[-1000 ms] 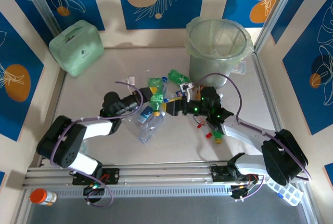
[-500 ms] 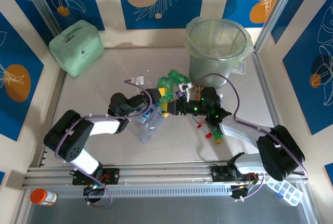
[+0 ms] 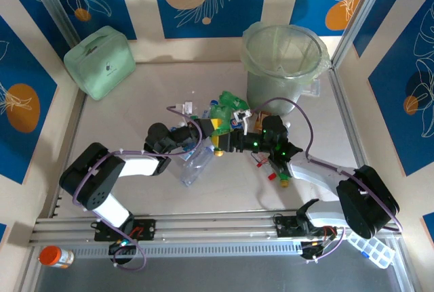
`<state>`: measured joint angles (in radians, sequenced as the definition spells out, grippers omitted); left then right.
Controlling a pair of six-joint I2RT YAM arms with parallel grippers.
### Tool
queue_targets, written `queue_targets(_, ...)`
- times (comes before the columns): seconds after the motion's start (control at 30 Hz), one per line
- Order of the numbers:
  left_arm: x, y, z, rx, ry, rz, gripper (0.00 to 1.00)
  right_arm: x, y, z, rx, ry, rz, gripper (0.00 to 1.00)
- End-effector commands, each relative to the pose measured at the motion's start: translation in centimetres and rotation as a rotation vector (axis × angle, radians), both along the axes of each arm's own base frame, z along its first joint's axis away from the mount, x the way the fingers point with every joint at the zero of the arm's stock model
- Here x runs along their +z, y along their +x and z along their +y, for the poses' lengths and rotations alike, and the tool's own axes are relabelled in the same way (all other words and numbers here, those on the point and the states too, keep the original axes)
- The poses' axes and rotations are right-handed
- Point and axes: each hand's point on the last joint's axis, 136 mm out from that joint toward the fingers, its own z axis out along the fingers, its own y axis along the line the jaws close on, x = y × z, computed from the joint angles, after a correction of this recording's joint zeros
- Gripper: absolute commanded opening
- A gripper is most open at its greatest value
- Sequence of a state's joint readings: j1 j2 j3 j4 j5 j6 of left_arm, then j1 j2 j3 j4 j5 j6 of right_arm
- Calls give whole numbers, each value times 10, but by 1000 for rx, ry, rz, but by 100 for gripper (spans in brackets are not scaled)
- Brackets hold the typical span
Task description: Put the plastic bottles in the bin
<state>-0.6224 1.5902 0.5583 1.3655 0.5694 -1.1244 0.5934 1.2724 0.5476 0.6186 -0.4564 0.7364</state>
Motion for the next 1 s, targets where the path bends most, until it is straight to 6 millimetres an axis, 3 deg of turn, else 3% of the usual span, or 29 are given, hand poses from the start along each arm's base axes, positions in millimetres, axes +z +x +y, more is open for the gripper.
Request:
queue_targets(0.0, 6, -8, -9, -45, -13, -45, 45, 14, -2, 0, 2, 18, -57, 54)
queue_targets(0.17, 8, -14, -9, -60, -11, -62, 47, 13, 1, -4, -22, 11, -55, 49)
queue_targets(0.23, 9, -16, -7, -55, -10, -73, 57, 13, 2, -5, -27, 8, -57, 49)
queue_targets(0.33, 13, -17, 2, -19, -17, -88, 81, 11, 4, -7, -43, -12, -65, 48)
queue_targets(0.4, 19, -17, 12, 11, -20, -100, 89, 3, 12, -11, -96, -73, -57, 46)
queue_targets(0.53, 12, -15, 33, 109, 77, -94, 91, -10, 25, -23, -176, -133, -58, 46)
queue_targets(0.63, -11, -9, 55, 270, 302, -41, 91, -15, 30, -26, -207, -189, -85, 45)
queue_targets(0.77, -44, -2, 117, 577, 621, 113, 91, -20, 30, -24, -233, -290, -155, 44)
queue_targets(0.87, -43, -9, 143, 664, 663, 129, 91, -26, 34, -26, -281, -396, -205, 40)
queue_targets(0.97, -34, -17, 150, 680, 632, 100, 91, -22, 40, -33, -344, -481, -226, 37)
